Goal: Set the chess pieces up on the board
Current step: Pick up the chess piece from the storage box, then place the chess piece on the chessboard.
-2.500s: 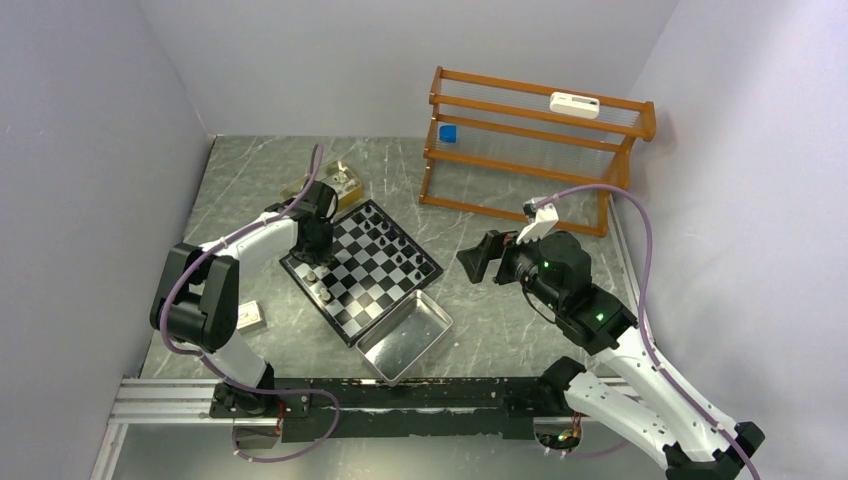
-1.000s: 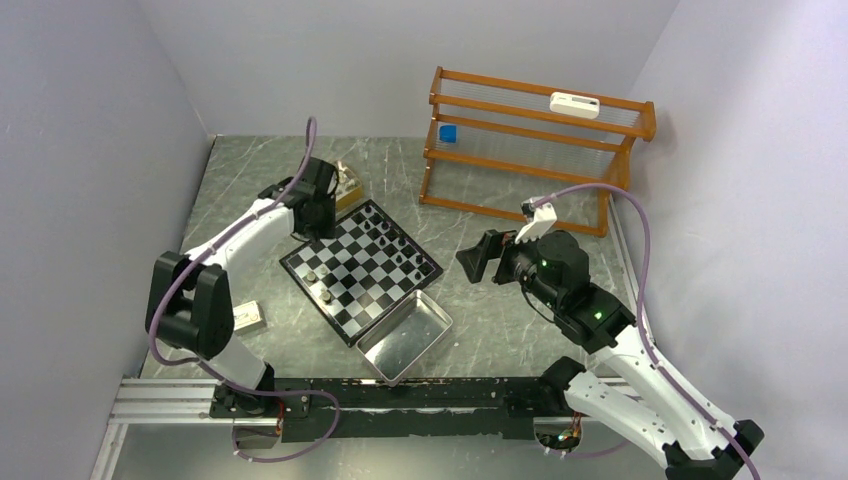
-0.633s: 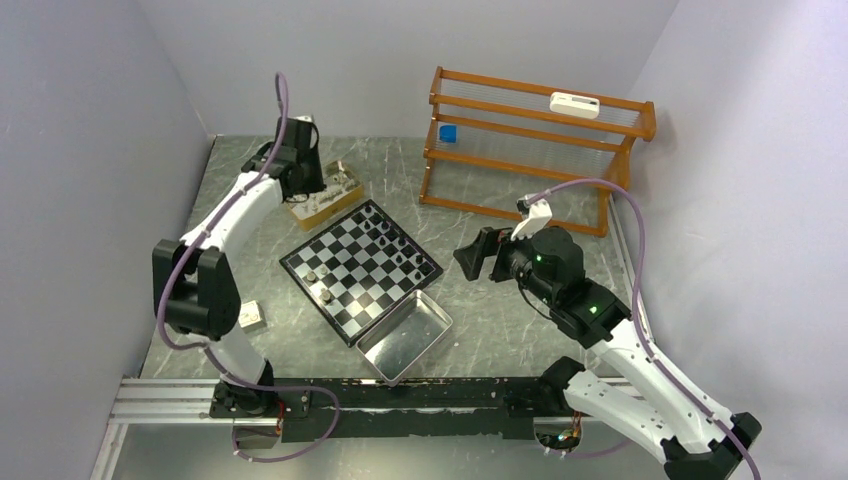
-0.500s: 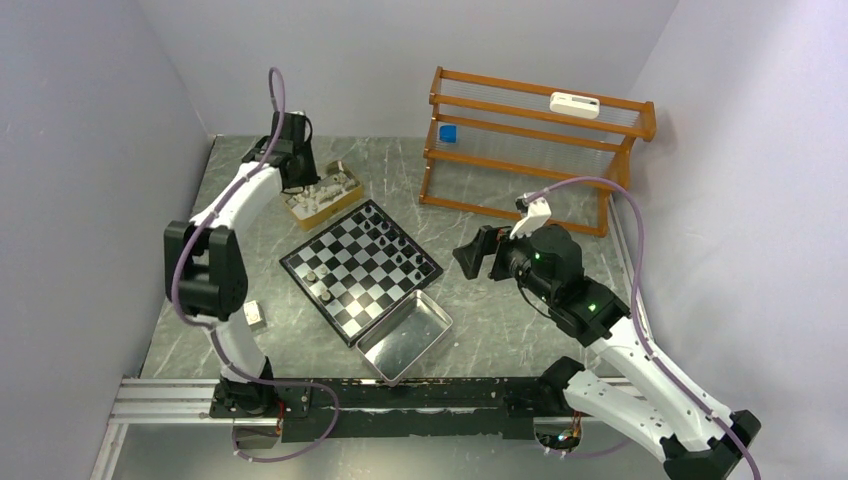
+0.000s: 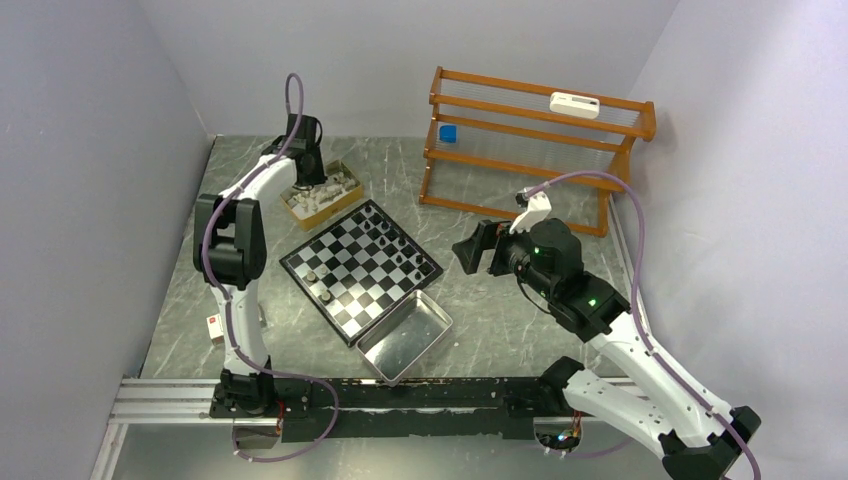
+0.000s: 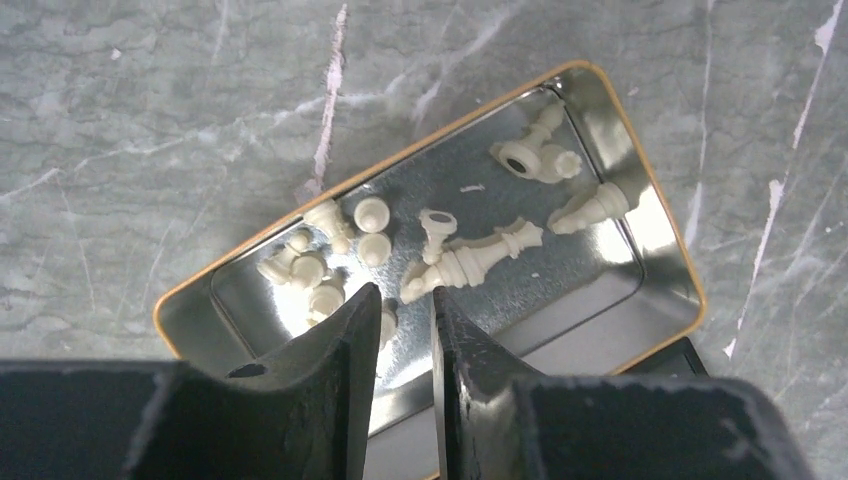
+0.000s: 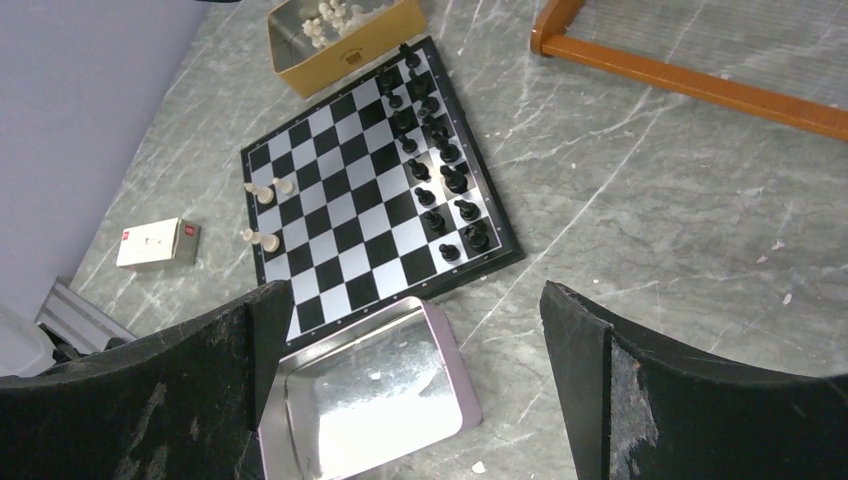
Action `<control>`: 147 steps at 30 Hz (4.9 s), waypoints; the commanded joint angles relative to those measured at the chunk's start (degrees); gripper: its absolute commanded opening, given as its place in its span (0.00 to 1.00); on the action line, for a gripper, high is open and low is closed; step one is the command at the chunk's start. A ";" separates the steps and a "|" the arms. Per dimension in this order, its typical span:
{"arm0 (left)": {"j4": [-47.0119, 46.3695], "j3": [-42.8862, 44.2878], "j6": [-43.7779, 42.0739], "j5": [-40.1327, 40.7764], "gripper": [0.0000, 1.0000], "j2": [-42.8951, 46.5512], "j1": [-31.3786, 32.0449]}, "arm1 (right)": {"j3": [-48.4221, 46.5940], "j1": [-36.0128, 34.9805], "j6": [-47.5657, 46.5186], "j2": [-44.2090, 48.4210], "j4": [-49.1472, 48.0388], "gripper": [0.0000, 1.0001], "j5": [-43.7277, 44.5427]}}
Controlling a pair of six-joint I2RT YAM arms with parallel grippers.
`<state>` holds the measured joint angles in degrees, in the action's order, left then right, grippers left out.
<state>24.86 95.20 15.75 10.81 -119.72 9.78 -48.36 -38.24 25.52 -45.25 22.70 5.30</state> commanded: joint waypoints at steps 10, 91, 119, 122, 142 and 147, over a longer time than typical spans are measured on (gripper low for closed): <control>-3.48 2.94 -1.11 -0.88 0.27 -3.65 -2.31 | -2.00 -0.17 0.18 -1.48 -0.34 1.00 0.59; 12.43 -29.36 0.13 -11.11 0.17 33.27 -1.34 | 2.64 -0.17 -0.46 2.48 -1.77 1.00 -1.01; 7.61 -35.36 1.61 -10.90 0.17 27.97 2.13 | 3.86 -0.17 -0.07 4.05 -1.43 1.00 -0.29; 7.36 -35.89 1.65 -10.90 0.16 26.92 2.49 | 3.89 -0.22 0.02 4.15 -1.43 1.00 -0.45; 7.82 -35.07 0.97 -7.66 0.17 24.22 2.79 | 3.97 -0.17 0.03 4.74 -1.22 1.00 -0.29; 7.83 -34.35 0.95 -7.44 0.19 23.63 2.79 | 3.97 -0.19 0.06 4.87 -1.17 1.00 -0.29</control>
<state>33.63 59.31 16.91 1.91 -94.85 12.21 -44.82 -38.24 25.67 -41.25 22.17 4.54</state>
